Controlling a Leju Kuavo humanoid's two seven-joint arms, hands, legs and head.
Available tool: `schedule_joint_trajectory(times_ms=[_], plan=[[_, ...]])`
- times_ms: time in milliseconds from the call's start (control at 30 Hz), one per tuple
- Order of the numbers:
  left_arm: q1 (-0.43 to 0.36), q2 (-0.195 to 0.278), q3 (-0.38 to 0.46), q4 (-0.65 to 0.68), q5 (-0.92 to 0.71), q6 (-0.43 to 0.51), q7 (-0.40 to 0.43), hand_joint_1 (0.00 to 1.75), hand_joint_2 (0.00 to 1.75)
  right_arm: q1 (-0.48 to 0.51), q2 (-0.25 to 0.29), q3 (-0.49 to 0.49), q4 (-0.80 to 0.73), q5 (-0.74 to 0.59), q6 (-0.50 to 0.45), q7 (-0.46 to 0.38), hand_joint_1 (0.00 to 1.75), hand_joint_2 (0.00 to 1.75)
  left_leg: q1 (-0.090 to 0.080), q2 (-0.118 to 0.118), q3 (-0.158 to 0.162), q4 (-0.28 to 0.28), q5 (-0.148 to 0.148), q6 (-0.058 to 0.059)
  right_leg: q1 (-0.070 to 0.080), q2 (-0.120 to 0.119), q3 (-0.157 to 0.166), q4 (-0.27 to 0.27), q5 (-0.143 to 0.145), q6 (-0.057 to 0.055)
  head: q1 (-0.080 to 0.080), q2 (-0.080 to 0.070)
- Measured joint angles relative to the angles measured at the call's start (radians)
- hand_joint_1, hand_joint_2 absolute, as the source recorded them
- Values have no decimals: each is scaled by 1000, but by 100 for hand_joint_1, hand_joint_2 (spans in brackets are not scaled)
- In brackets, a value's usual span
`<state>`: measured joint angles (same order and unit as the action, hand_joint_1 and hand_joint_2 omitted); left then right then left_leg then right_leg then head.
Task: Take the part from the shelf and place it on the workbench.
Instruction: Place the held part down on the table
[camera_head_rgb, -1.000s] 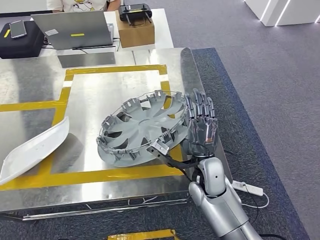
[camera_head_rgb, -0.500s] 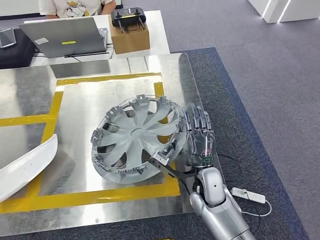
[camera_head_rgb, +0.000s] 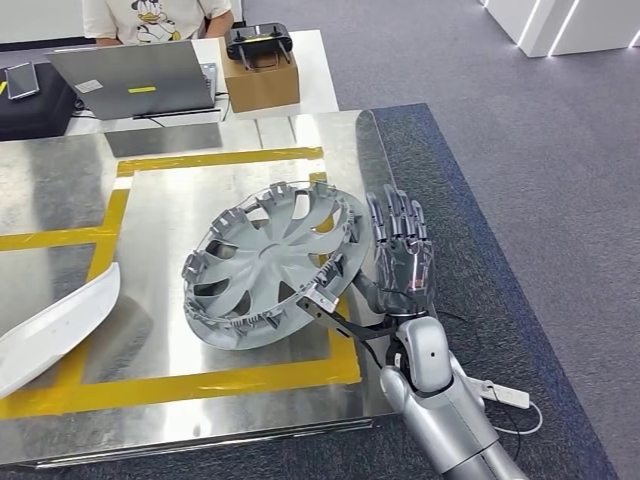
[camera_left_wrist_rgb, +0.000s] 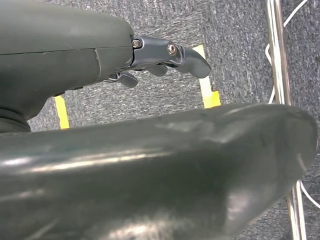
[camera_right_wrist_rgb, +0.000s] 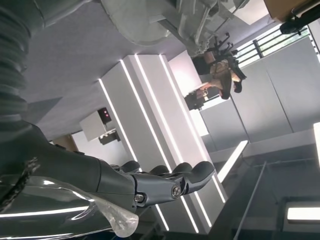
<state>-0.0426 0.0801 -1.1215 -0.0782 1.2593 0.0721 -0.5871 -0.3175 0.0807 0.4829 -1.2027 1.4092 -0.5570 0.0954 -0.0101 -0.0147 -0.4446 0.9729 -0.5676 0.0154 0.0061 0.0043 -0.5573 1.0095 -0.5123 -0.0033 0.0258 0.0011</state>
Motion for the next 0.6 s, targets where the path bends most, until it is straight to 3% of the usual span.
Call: schedule_joint_trajectory(times_ms=[600], plan=[[-2, 0, 0, 0, 0, 0, 0, 0, 0, -3, 2, 0, -4, 0, 0, 0, 0, 175, -2, 0, 0, 3, 1, 1, -2, 0, 1, 0, 4, 3, 0, 0]])
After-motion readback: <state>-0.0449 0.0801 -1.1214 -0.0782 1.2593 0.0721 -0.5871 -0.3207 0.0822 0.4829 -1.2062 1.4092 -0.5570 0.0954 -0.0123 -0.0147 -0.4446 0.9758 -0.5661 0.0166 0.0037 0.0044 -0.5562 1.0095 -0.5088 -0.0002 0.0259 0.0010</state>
